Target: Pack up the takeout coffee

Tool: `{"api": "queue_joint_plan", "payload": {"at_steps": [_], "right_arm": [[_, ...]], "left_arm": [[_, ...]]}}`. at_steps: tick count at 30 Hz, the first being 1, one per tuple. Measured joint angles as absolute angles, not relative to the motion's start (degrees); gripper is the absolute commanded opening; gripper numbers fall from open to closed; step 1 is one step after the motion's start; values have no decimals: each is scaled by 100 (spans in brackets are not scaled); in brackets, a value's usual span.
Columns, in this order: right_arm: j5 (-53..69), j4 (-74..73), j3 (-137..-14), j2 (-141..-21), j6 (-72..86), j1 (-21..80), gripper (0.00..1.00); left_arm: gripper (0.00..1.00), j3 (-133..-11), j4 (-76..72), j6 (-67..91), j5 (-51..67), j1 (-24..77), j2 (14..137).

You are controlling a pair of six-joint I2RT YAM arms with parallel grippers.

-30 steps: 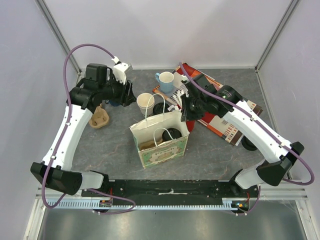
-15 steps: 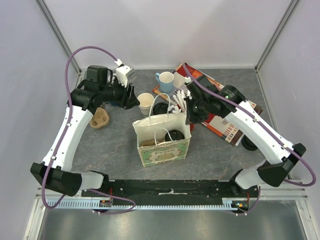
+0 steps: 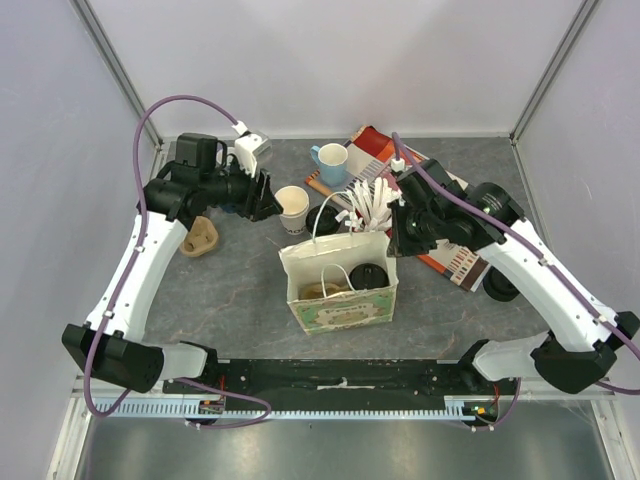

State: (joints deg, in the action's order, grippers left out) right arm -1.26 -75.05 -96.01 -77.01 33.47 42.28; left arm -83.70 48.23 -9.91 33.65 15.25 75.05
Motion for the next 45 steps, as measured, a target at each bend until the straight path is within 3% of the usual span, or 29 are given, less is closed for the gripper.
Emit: {"api": "queue_joint_plan", "payload": {"at_steps": [12, 35, 45], "right_arm": [[-143, -7627, -8842, -6967, 3579, 4228, 0], [-379, -7730, -8637, -6423, 3819, 4226, 0], [-386, -7741, -8200, -6060, 3854, 4226, 0]], "left_arm": [[52, -8197, 4783, -1037, 3516, 1715, 7557], [52, -8101, 4580, -1942, 3258, 2661, 8630], [53, -9004, 4390, -2681, 3033, 2707, 9588]]}}
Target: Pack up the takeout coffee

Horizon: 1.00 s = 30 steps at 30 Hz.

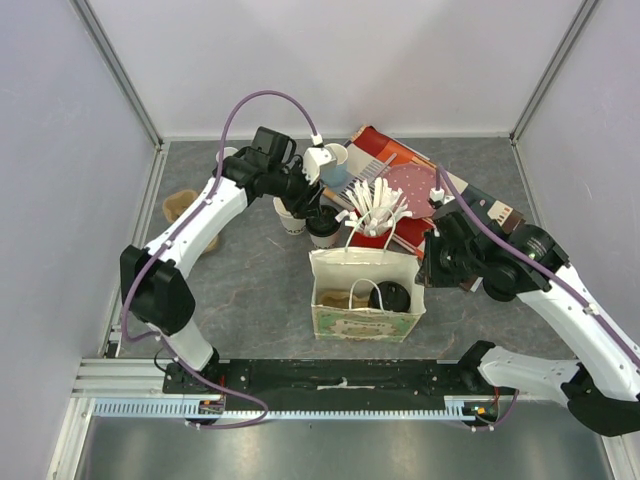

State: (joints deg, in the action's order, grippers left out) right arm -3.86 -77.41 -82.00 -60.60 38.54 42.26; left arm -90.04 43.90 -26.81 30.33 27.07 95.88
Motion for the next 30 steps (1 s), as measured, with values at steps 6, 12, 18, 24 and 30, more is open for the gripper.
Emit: {"api": "queue_joint_plan", "payload": {"at_steps": [6, 12, 18, 24, 30], "right_arm": [[-314, -7743, -8066, -5894, 3887, 4226, 0], [-198, -7721, -8027, -5905, 3885, 4226, 0], [-128, -7714, -8005, -5909, 3883, 4226, 0], [-130, -7708, -8003, -5918, 3887, 4226, 0], [-132, -7699, -7953, -5839, 3931, 4226, 0]], "left_arm": [[53, -9614, 4165, -2373, 2788, 2724, 10018], [55, -9627, 4038, -2786, 3068, 2705, 10071], [56, -10237, 4842, -4685, 4512, 2346, 10589], [56, -10753, 5765, -6351, 5214, 2058, 11133], [54, -11629, 6490, -7240, 5339, 2169, 11898]]}}
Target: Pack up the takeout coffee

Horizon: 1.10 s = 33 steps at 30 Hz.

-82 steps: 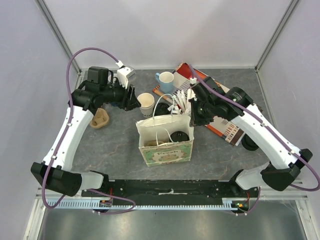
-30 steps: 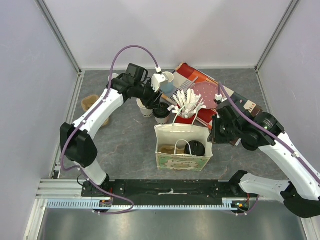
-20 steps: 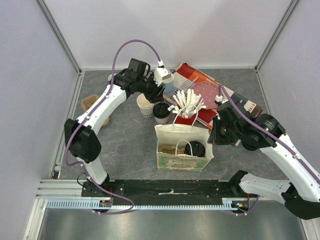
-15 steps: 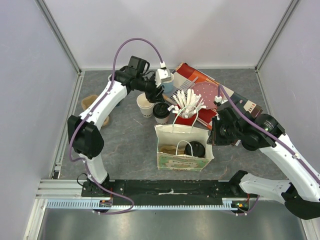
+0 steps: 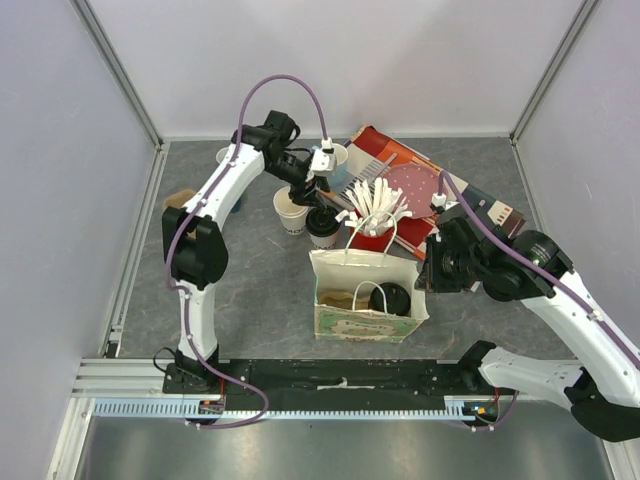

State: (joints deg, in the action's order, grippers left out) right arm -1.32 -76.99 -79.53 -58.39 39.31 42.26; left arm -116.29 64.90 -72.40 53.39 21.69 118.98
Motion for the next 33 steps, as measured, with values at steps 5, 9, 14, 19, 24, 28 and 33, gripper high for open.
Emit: {"api": "queue_joint_plan", "payload": {"at_steps": [5, 9, 14, 19, 24, 28, 33], "right_arm": [[-132, -7699, -7918, -5736, 3988, 4226, 0], [-132, -7701, -7900, -5693, 4032, 4226, 0], [-126, -7699, -7887, -5695, 4051, 4226, 0], [-91, -7699, -7887, -5719, 4049, 4226, 0], [-67, -7693, -7887, -5754, 4049, 4226, 0], [-43, -7682, -7887, -5782, 4049, 4226, 0], [-21, -7679, -7887, -5815, 4047, 4226, 0]], "left_arm": [[53, -11668, 6764, -7496, 5297, 2311, 12095], [52, -11749, 7006, -7802, 5280, 2327, 12173], [52, -11751, 7170, -8009, 5190, 2296, 12202], [52, -11751, 7094, -8025, 5105, 2285, 12261], [50, -11760, 6945, -8023, 5094, 2285, 12337], [49, -11760, 6873, -8025, 5081, 2285, 12381], [42, -11760, 6871, -8075, 4965, 2285, 12414]]}}
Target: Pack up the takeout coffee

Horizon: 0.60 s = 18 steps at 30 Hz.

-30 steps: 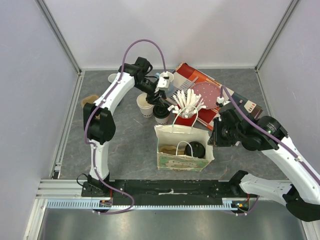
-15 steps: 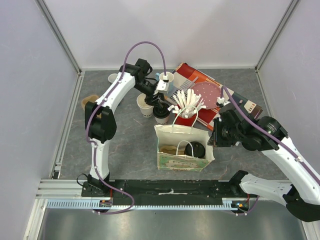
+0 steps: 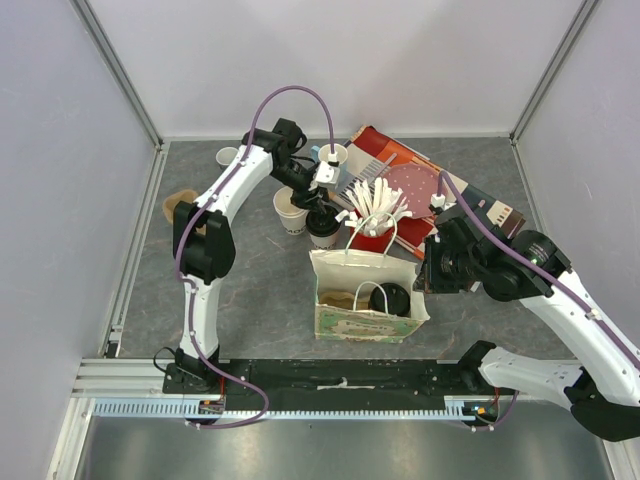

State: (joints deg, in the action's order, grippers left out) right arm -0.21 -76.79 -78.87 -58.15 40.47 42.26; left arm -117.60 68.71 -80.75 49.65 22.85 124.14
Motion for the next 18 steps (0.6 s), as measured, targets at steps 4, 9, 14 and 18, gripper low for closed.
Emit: {"api": "queue_joint_plan", "payload": {"at_steps": [4, 9, 14, 18], "right_arm": [[-8, -7679, -7887, -5819, 4045, 4226, 0], [-3, -7679, -7889, -5817, 4047, 4226, 0], [-1, -7679, -7889, -5817, 4049, 4226, 0], [-3, -7682, -7889, -5817, 4051, 4226, 0]], "left_arm": [[41, -11760, 6899, -8176, 4956, 2303, 12416], [40, -11705, 6960, -8307, 4941, 2364, 12416], [35, -11620, 7013, -8329, 4869, 2418, 12418], [17, -11620, 6993, -8335, 4849, 2425, 12418]]}}
